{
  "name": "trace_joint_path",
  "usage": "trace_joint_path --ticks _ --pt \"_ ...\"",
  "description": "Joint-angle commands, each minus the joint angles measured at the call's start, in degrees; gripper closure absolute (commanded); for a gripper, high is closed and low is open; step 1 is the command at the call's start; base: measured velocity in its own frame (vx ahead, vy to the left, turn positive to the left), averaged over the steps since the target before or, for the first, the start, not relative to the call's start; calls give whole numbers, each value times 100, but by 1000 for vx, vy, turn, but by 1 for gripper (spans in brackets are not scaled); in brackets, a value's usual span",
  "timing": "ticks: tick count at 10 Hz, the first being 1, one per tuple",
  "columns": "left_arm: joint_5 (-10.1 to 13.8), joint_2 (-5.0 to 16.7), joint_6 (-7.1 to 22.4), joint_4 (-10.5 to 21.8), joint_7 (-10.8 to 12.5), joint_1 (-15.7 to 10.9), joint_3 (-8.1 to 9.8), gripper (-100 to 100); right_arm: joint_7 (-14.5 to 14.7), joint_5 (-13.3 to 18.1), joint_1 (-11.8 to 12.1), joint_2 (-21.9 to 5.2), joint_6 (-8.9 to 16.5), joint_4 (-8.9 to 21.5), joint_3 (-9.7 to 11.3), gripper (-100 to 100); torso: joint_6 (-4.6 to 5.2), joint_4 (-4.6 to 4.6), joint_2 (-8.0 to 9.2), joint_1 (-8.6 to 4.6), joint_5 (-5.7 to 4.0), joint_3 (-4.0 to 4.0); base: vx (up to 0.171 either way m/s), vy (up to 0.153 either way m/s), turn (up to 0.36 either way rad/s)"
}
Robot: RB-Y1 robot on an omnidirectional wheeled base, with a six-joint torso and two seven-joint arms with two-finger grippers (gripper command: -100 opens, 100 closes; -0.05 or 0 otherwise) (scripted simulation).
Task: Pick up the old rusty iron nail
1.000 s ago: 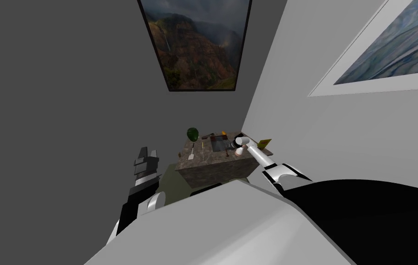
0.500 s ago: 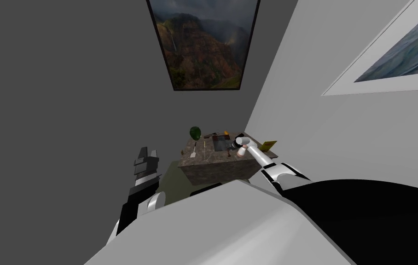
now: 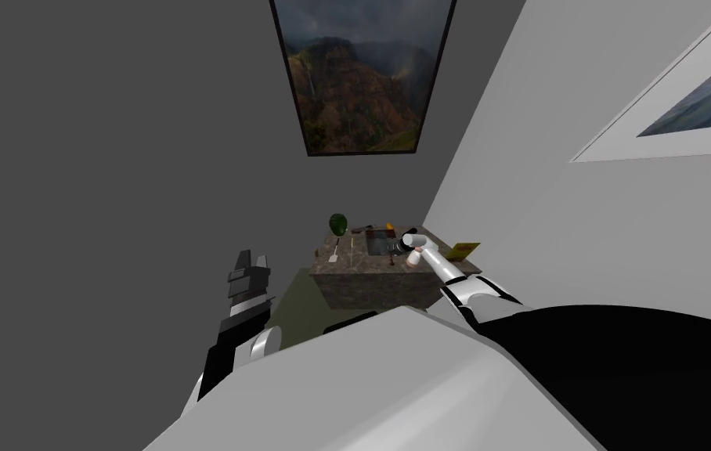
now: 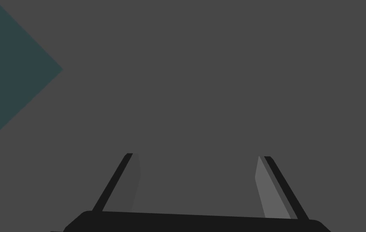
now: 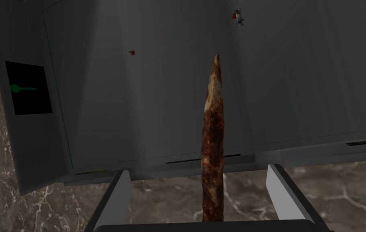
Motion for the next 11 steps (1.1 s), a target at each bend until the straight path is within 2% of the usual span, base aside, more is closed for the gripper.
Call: trace_joint_path --ticks 1,2,6,7,8,11 --pt "0 0 0 0 0 0 0 0 0 0 0 0 0 0 0 -100 0 0 0 0 0 0 -24 -5 23" --pt "0 0 0 0 0 1 0 0 7 2 -4 1 -9 15 -4 100 3 -2 -11 0 0 -6 -5 -1 -5" --pt "0 0 0 0 0 1 0 0 5 1 -4 1 -8 13 -5 100 1 -7 -27 3 1 -16 0 0 0" --pt "0 0 0 0 0 1 0 0 5 1 -3 1 -8 13 -5 0 1 -7 -27 3 1 -16 0 0 0" --pt "0 0 0 0 0 1 0 0 -35 -28 39 -14 56 -162 50 100 1 -7 -27 3 1 -16 45 15 -200" --pt "0 0 0 0 0 2 1 0 -84 -118 109 -64 183 -489 148 100 1 -10 -47 8 2 -27 59 14 -151"
